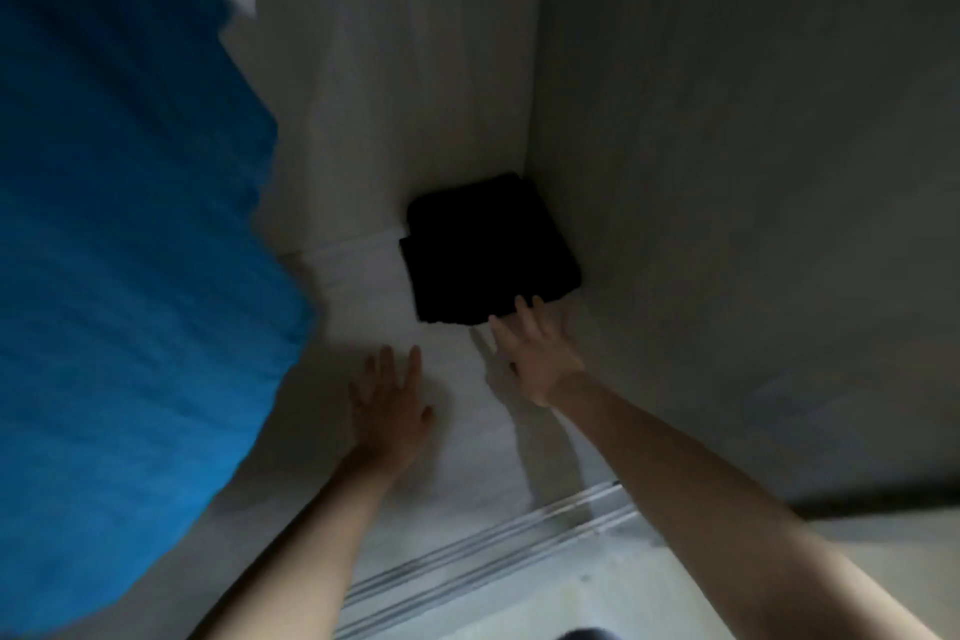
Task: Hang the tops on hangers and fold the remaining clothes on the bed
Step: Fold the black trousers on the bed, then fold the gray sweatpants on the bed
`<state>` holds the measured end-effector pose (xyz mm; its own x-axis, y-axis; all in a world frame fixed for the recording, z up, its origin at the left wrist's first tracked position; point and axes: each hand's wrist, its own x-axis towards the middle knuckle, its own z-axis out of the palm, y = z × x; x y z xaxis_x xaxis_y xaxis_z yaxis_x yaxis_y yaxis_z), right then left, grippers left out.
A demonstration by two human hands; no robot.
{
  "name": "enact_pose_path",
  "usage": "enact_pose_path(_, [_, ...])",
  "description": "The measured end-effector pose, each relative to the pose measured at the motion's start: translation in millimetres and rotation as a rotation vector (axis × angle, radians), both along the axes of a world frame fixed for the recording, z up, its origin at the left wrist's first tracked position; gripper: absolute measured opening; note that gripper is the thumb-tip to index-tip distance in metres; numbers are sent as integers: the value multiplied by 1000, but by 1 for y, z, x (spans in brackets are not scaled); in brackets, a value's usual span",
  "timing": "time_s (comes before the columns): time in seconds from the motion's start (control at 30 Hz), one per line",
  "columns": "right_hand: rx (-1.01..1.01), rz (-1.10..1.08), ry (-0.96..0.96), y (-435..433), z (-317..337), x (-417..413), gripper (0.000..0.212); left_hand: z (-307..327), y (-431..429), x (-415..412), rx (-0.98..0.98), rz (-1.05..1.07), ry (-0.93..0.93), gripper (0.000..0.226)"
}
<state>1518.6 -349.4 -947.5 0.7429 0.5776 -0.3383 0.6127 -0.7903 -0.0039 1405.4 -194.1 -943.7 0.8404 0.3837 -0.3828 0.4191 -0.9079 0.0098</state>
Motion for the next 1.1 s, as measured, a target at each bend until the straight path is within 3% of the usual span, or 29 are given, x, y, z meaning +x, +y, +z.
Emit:
enact_pose_path(0.23, [-173,16,58,-73,157,-62,62,124,-93,-26,-116,-137,-53,62])
enact_pose_path(0.4, [-126,16,-25,-103,267,-97,63,233,-132,-45,-224,-213,-137,59])
enact_pose_path(0.5, [-112,-33,-10,-127,346,-134,64,311,-148,-65,-242,-332,-227,57])
enact_pose_path(0.67, [-54,-259,67,-171,467,-201,78,443,-169,-120,-288,-364,-122,61])
enact_pose_path(0.87, [-8,-460,63,-222,545,-235,66,544,-172,-131,-234,-372,-274,55])
enact_pose_path(1.1, [46,-466,-70,-320,585,-280,65,572,-205,-180,-130,-481,-385,49])
